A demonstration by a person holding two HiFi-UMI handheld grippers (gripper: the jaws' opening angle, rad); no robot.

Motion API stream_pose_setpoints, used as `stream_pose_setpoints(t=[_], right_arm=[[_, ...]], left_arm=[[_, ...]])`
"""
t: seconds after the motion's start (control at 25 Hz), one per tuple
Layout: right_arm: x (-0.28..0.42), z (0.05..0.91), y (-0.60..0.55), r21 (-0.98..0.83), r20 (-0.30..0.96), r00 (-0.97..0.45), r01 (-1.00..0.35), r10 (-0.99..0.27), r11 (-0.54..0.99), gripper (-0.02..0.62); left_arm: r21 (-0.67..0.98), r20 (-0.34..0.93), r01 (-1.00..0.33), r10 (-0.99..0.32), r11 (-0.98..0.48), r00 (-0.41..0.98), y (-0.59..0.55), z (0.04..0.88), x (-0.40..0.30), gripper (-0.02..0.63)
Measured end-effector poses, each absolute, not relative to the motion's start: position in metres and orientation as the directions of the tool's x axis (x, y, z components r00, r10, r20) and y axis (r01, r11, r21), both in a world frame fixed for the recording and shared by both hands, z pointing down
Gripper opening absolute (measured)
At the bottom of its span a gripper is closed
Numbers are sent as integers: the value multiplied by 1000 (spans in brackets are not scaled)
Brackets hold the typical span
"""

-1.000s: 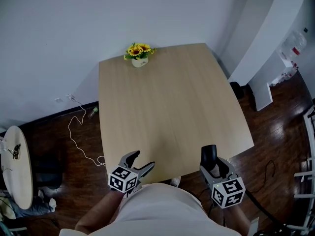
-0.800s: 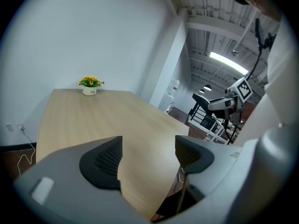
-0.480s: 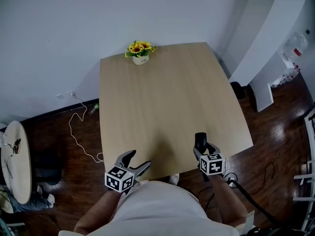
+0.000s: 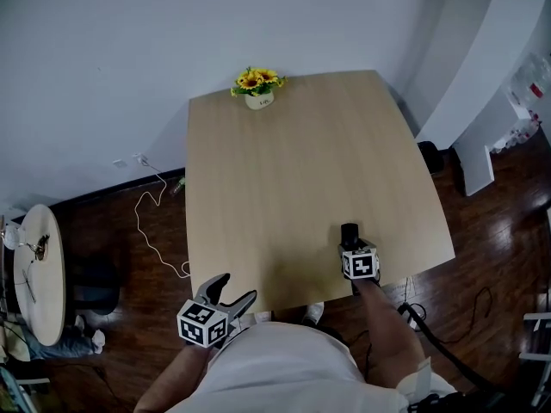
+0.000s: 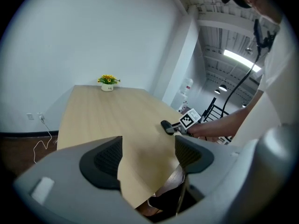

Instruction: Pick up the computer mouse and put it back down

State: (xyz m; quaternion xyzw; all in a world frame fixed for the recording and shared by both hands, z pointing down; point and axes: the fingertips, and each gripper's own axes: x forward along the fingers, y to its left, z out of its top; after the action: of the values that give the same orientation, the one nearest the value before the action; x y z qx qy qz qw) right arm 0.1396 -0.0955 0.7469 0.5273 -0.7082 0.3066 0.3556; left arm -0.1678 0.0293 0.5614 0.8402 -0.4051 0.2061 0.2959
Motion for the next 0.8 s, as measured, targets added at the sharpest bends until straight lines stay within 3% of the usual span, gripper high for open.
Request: stream_pose_setpoints(t=[0.28,0.44,0.8], right_arm=[[142,761,-96,-48,842,-176,-966,-509,255,292],[141,763,-93,-46,837,-178,-965,-518,258,342],[133,687,-71,-90,755,-213,-970,-620,224,350]], left_arm=[[340,586,-813,-569,-473,576,29,561,-173,341],[340,582,-805,-563,-487,587,26,562,-172,341],[355,553,-755,-528,-551,645,8,563,-158,341]])
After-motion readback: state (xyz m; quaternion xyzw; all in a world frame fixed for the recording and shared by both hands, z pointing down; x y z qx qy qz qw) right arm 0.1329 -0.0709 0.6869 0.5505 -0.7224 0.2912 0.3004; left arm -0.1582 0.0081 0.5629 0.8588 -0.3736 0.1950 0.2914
